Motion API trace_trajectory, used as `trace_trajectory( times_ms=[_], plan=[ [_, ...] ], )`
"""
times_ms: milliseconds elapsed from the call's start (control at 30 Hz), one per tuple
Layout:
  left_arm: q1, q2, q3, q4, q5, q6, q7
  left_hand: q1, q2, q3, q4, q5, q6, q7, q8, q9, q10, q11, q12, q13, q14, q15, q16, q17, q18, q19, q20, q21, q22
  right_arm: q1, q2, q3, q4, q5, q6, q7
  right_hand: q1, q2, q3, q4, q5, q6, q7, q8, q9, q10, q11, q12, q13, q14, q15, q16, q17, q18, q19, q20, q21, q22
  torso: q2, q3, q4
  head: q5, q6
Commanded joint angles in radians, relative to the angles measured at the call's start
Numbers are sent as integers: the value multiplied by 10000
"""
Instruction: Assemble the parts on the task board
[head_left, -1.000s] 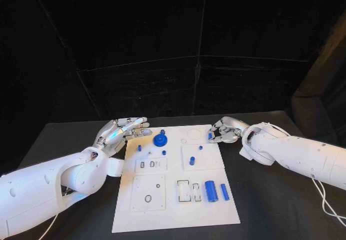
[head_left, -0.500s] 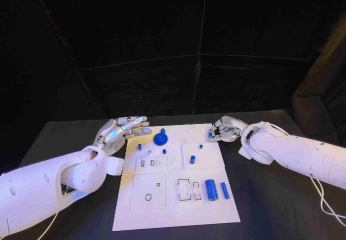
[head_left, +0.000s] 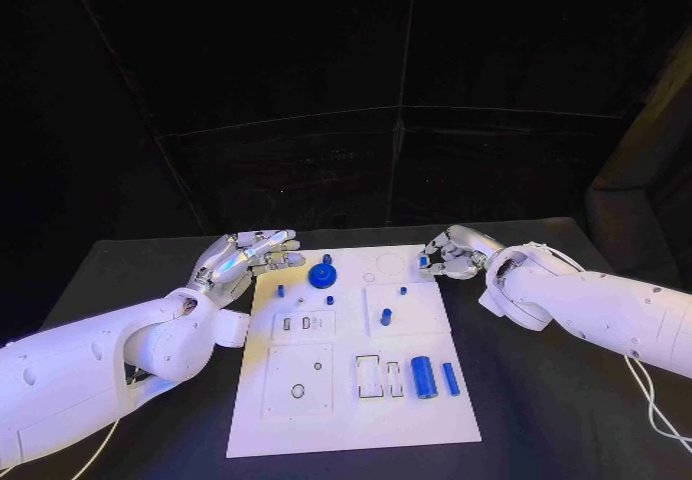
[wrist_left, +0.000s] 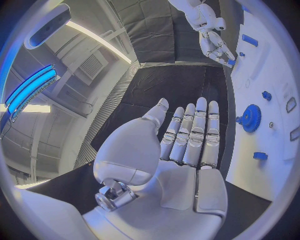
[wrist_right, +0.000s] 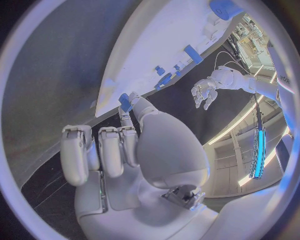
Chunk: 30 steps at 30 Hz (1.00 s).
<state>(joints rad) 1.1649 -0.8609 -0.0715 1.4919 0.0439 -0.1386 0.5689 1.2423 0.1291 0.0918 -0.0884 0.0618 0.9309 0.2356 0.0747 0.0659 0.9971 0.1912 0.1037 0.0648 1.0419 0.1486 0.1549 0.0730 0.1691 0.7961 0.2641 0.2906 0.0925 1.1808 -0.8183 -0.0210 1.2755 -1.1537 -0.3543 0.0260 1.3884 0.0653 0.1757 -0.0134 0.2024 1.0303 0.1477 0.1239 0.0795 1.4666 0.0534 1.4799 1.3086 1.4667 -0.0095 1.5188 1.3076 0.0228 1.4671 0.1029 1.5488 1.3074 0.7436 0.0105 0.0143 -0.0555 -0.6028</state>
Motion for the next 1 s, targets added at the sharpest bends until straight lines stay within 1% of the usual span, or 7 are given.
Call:
trace_trajectory(
  times_ms=[33,300,433,667,833,967,1000],
  plan=[
    [12,-4,5,-1,-49,107,59,-37,100,61,11,59,55,125,-29,-4,53,-1,31,-14,76,-1,-35,1,152,58,-14,25,-18,34,-132,12,501,-67,-770,-100,36,160,96,-9,101,227,-157,20,27,425,-46,44,1731,810,-95,57,1569,-127,721,-69,52,2226,-23,-10,-9,35,0],
    [16,38,3,-57,-48,92,96,-39,115,87,2,62,68,119,-25,-1,62,-5,34,-13,87,-4,-34,1,154,64,-16,24,-23,199,-279,20,1928,-886,-607,-679,-113,27,186,-41,58,274,-167,-2,6,446,-58,50,1746,818,-107,69,1598,-156,811,-89,100,2342,-44,-52,58,-38,22],
    [17,117,3,-123,-48,92,132,-40,122,108,-8,63,82,111,-20,1,73,-12,38,-11,98,-8,-33,2,155,72,-18,24,-26,244,-73,21,2372,-1444,-333,-1042,-183,-25,225,-48,-54,298,-174,-15,-4,449,-63,41,1742,815,-112,61,1582,-158,817,-95,103,2351,-86,-97,76,128,-8],
    [17,188,3,-233,-48,78,183,-42,128,122,-12,64,89,108,-18,2,80,-15,41,-10,105,-10,-32,3,156,77,-19,24,-29,261,735,13,2416,-2257,-31,-1538,-300,-60,276,-24,-279,330,-185,-33,-17,452,-73,31,1739,812,-120,54,1569,-157,814,-103,102,2347,-174,-150,57,377,-157],
    [20,196,5,-321,-48,27,249,-42,133,132,-16,64,93,106,-17,2,84,-17,42,-9,109,-12,-32,3,157,80,-20,25,-30,223,1486,-10,2303,-3019,329,-1965,-300,-86,292,-44,-290,319,-186,-46,-24,435,-74,5,1714,801,-122,31,1520,-151,797,-105,92,2325,-217,-195,102,577,-282],
    [26,204,7,-388,-47,-24,298,-43,140,145,-20,65,98,103,-16,3,90,-20,44,-9,115,-14,-31,3,157,85,-21,25,-32,141,1922,-43,2136,-3263,455,-2215,-316,-102,297,-44,-297,319,-181,-52,-27,422,-73,-16,1694,794,-123,17,1488,-146,781,-106,84,2305,-230,-213,116,620,-334],
    [28,204,7,-398,-46,-41,307,-43,142,149,-22,65,99,102,-16,3,91,-21,44,-9,116,-15,-32,3,157,86,-22,25,-33,120,2014,-51,2097,-3301,472,-2262,-316,-102,297,-44,-297,319,-181,-52,-27,422,-73,-16,1694,794,-123,17,1488,-146,781,-106,84,2305,-232,-198,106,650,-351]
  ],
)
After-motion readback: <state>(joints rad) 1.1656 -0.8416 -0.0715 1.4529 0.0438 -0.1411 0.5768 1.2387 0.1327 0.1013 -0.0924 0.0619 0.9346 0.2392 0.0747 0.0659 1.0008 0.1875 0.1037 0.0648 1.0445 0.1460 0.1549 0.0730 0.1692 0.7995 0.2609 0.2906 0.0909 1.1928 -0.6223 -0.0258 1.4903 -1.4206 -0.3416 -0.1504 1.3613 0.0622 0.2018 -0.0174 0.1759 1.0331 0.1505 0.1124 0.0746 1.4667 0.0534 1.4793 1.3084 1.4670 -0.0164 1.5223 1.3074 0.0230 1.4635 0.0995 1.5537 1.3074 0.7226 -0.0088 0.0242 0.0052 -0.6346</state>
